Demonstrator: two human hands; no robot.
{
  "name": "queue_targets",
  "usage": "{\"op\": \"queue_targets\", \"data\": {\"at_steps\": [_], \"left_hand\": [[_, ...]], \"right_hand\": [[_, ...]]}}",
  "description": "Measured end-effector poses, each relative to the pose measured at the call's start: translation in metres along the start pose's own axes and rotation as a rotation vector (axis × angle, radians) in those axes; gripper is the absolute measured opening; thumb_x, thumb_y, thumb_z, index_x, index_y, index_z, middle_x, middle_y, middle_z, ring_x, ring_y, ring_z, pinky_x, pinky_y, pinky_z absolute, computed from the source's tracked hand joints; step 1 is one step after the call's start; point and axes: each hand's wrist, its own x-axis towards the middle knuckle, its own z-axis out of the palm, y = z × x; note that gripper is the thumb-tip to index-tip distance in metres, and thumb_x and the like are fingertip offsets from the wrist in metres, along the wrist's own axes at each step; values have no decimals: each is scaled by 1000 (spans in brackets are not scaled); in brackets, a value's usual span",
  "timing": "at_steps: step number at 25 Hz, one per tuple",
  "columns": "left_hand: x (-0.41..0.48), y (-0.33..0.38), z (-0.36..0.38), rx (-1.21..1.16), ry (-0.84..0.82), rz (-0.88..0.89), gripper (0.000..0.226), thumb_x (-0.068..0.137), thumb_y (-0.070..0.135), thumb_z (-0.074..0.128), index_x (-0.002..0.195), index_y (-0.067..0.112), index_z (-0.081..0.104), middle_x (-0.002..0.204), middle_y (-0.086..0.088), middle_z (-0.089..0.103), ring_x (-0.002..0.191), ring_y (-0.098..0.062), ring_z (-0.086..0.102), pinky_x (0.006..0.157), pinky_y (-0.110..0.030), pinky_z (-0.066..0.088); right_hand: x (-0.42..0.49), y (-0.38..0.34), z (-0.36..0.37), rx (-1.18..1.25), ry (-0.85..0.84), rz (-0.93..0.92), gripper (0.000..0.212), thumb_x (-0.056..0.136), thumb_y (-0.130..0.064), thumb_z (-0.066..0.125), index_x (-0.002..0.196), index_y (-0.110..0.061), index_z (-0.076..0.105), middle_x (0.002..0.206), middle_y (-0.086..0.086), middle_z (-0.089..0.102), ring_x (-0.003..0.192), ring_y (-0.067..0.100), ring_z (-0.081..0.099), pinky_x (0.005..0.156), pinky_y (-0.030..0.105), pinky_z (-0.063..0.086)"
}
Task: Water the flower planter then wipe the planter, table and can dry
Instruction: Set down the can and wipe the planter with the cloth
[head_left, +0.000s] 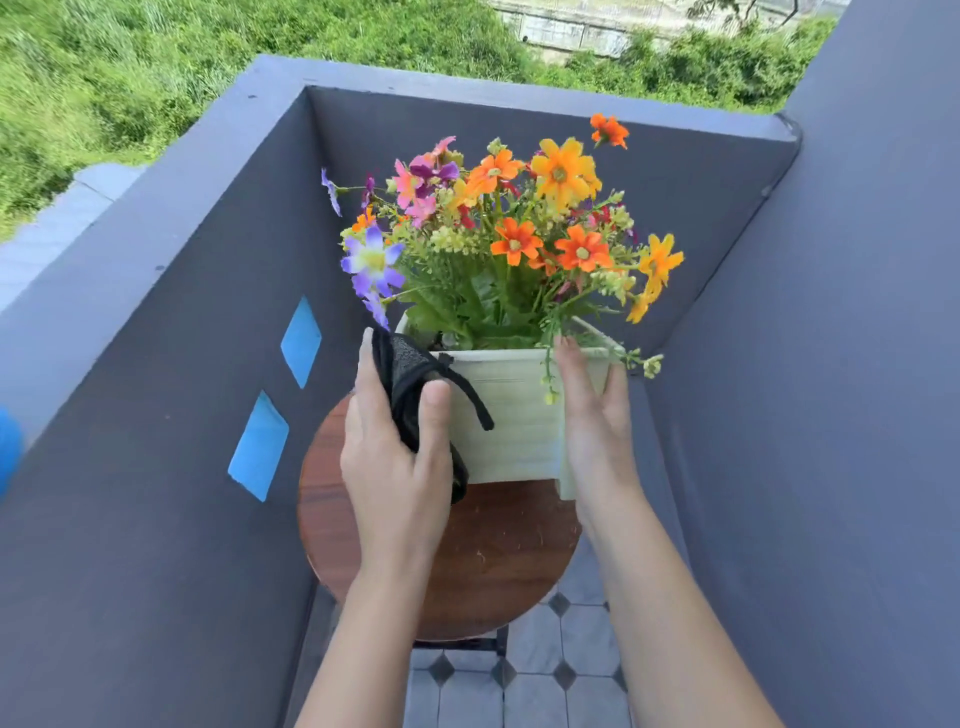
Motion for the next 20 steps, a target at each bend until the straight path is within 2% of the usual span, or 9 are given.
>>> {"op": "queue_targets", "data": {"at_steps": [2, 4, 6, 7, 8, 12, 15, 17, 20], "left_hand": [[-5, -4, 6, 51, 15, 63, 57, 92, 54, 26, 145, 46, 8, 129, 3, 54, 119, -18, 48, 92, -18, 32], [-10, -9, 10, 137, 12, 131, 52, 95, 52, 26, 145, 48, 11, 131, -11, 53, 118, -30, 50, 88, -22, 35], [-22, -21, 11, 211, -25, 196, 46, 95, 46, 33, 140, 46, 23, 132, -14, 52, 119, -29, 52, 91, -24, 39], [-32, -29, 10, 256, -46, 216, 45, 95, 43, 35, 139, 46, 25, 129, -16, 54, 115, -31, 55, 90, -29, 43], [-44, -37, 9, 298, -69, 227, 45, 96, 41, 34, 140, 48, 24, 123, -19, 56, 110, -34, 58, 86, -34, 50], [-51, -40, 4, 298, -79, 244, 41, 100, 39, 28, 141, 37, 28, 114, -23, 60, 102, -40, 61, 77, -45, 55], [-25, -22, 11, 257, 43, 243, 46, 95, 31, 41, 140, 24, 33, 125, -17, 58, 110, -33, 58, 86, -41, 50], [-25, -19, 13, 239, 50, 194, 51, 92, 32, 45, 140, 30, 32, 126, -15, 58, 110, -29, 57, 87, -37, 47], [-51, -34, 10, 247, -22, 193, 56, 87, 29, 46, 139, 39, 27, 114, -14, 61, 99, -21, 53, 82, -25, 43]], "right_hand": [[3, -3, 5, -37, 33, 4, 92, 75, -65, 60, 149, -33, 15, 148, -11, 33, 140, 15, 30, 108, 38, 26], [3, -5, 6, -59, 74, 23, 79, 78, -59, 59, 145, -32, 28, 137, -13, 43, 132, 17, 38, 101, 34, 30], [3, -9, 3, -25, 78, 2, 36, 86, -47, 56, 120, -37, 53, 114, -22, 51, 111, 13, 44, 90, 29, 29], [3, -11, 3, -9, 82, 0, 12, 88, -43, 55, 100, -43, 55, 100, -24, 50, 101, 9, 44, 88, 28, 29], [3, -11, 3, -15, 71, -18, 6, 89, -40, 54, 91, -45, 50, 89, -28, 46, 93, 5, 45, 87, 26, 30], [3, -10, 5, -20, 97, -36, 23, 89, -39, 53, 112, -35, 52, 82, -33, 44, 75, -16, 42, 75, 21, 36], [5, -8, 5, -34, 100, -40, 52, 80, -49, 57, 127, -29, 53, 96, -22, 55, 91, -3, 51, 85, 28, 33], [6, -10, 8, -57, 120, -31, 74, 61, -61, 53, 128, -29, 53, 115, -11, 57, 110, 11, 52, 88, 30, 35], [5, -14, 8, -58, 139, -16, 76, 51, -61, 48, 120, -29, 58, 105, -11, 59, 109, 18, 51, 90, 36, 40]]}}
